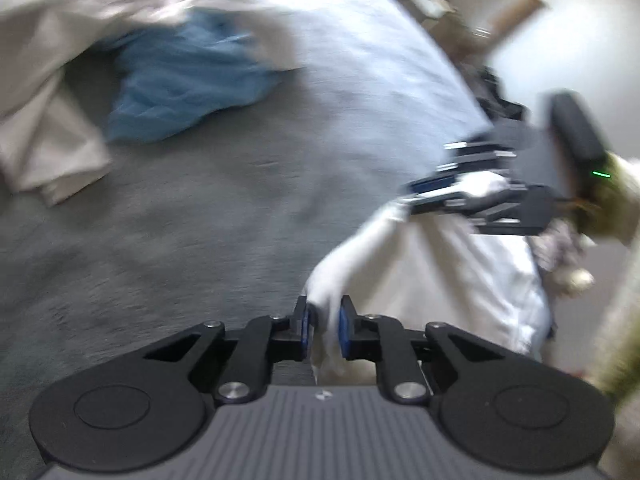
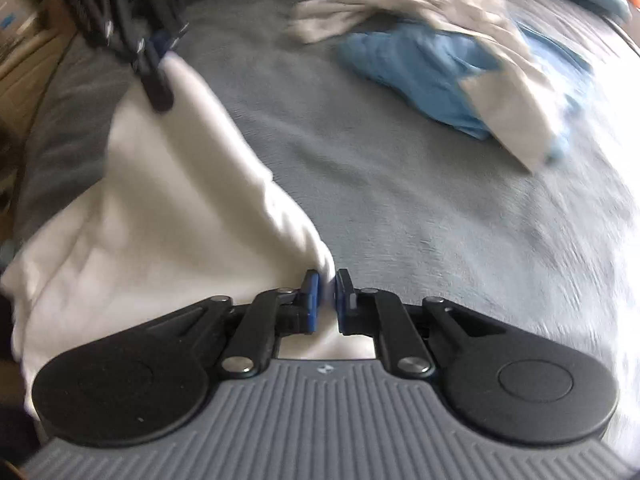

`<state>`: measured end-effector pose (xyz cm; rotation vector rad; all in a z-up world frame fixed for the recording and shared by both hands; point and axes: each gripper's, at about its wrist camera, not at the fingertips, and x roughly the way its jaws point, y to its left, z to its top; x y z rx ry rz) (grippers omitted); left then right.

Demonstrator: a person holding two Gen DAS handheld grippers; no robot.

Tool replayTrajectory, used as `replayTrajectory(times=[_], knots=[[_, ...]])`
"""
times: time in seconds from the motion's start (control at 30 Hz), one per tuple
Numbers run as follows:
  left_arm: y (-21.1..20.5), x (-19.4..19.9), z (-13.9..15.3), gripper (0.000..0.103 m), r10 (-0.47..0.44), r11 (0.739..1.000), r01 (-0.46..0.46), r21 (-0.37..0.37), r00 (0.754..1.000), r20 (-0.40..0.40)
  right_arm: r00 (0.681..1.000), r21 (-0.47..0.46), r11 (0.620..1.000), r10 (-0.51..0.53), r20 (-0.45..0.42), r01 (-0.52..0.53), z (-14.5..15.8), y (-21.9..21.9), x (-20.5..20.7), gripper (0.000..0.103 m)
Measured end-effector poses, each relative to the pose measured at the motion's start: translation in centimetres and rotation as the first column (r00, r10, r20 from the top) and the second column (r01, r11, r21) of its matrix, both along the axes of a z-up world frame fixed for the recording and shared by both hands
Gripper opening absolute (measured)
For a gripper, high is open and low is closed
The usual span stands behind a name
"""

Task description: Fold clothes

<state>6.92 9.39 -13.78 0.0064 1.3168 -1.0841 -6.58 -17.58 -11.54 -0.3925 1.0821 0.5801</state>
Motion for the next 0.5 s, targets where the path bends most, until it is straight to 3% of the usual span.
replayTrajectory(times=[0.03,0.17,0.3,0.4,0.47,0.5], knots=[[0.3,0.4,-0.4,0.019,0.033,0.999,-0.033,0.018,0.999,-0.011,0.999,0.021,0.999,-0.051,0.011,0.05,0.3,-0.7,0.0,0.019],[1.3,1.2,0.6,0.026,0.118,0.993,-0.119,0.01,0.993,0.006,0.964,0.119,0.958,-0.266,0.023,0.261,1.8,-3.1,-0.7,0.02],[1.7,1.6,2.2,0.029,0.23,0.973,-0.231,0.005,0.972,0.038,0.939,0.255,0.906,-0.343,-0.025,0.338,1.3,-2.8,-1.0,0.02],[0.5,1.0,3.2,0.029,0.245,0.969,-0.244,-0.027,0.968,0.051,0.934,0.333,0.875,-0.355,-0.05,0.351,-0.6,-0.9,-0.4,0.019],[-0.7,0.3,3.8,0.029,0.236,0.971,-0.234,-0.044,0.97,0.061,0.905,0.321,0.852,-0.423,-0.044,0.414,-2.1,0.1,0.5,0.02],[-1.3,-0.1,4.0,0.031,0.229,0.973,-0.226,-0.048,0.971,0.068,0.882,0.349,0.819,-0.469,-0.049,0.455,-2.0,0.2,0.5,0.02]])
